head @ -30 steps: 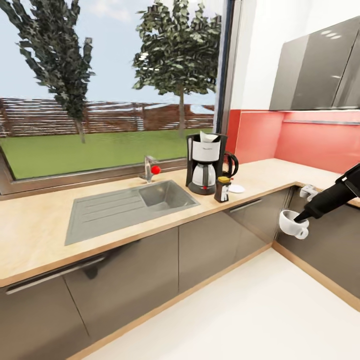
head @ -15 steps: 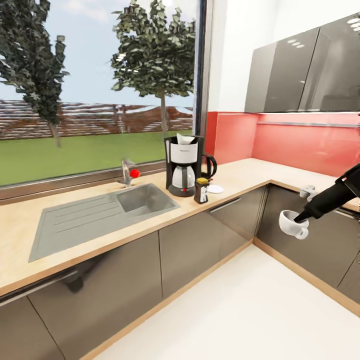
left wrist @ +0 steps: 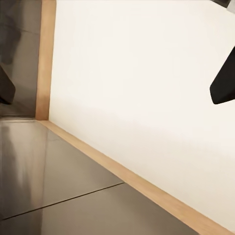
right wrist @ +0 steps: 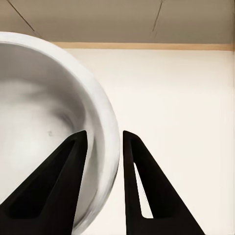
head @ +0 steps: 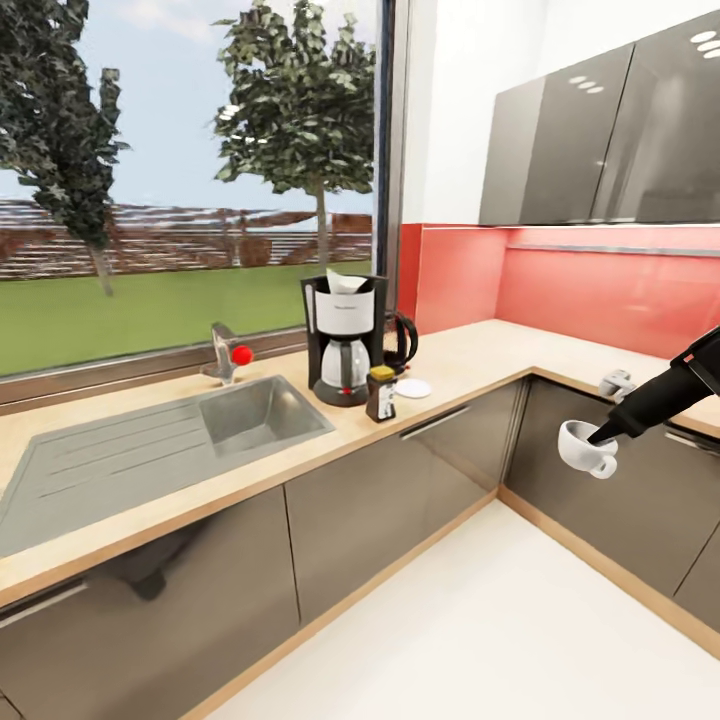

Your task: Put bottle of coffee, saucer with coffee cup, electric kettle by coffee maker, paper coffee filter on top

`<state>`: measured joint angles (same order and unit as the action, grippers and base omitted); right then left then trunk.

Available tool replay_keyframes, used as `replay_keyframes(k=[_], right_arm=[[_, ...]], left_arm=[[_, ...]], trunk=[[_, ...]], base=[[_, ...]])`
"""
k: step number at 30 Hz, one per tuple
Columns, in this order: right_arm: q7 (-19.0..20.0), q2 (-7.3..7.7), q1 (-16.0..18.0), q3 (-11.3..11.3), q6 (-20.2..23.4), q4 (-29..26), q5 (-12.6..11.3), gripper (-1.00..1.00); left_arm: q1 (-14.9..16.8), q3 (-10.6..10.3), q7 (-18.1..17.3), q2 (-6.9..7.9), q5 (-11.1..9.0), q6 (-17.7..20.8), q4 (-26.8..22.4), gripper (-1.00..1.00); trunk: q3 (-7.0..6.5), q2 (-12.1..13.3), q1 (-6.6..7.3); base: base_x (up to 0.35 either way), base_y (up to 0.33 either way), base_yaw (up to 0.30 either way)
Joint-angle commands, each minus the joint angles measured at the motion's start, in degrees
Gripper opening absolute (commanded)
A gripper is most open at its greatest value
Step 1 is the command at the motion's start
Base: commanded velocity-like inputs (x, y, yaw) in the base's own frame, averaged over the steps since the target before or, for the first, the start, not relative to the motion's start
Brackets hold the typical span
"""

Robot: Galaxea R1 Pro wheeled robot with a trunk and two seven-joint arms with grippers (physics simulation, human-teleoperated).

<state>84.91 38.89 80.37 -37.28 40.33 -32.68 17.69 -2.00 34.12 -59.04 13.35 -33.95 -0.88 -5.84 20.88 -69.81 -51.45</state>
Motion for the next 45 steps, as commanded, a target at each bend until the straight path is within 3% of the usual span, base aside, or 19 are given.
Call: replay_keyframes(k=[1, 20, 29, 45], right_arm=[[0.3, 0.05, 0.0, -0.2, 0.6, -0.1, 0.2, -1.00], [0.3, 0.05, 0.0, -0.2, 0.6, -0.1, 0.2, -1.00], [0.3, 0.05, 0.0, -0.2, 0.6, -0.1, 0.2, -1.00], [0.0, 0.05, 0.0, -0.1, 0.6, 0.1, 0.2, -1.00]], left_arm=[[0.0, -0.4, -0.1, 0.01, -0.4, -0.1, -0.1, 1.00], [0.0, -0.4, 0.1, 0.01, -0.4, -0.1, -0.1, 1.00], [0.0, -0.4, 0.1, 0.01, -0.4, -0.1, -0.1, 1.00], [0.0, -0.5, 0.1, 0.01, -0.4, -0.1, -0.1, 1.00]], trunk=[[0.06, 0.0, -0.03], [0.06, 0.0, -0.03], [0.06, 0.0, -0.03], [0.06, 0.0, -0.03]], base=[[0.249, -0.201, 0.000], [0.254, -0.208, 0.006], [0.220, -0.178, 0.214], [0.031, -0.164, 0.099]])
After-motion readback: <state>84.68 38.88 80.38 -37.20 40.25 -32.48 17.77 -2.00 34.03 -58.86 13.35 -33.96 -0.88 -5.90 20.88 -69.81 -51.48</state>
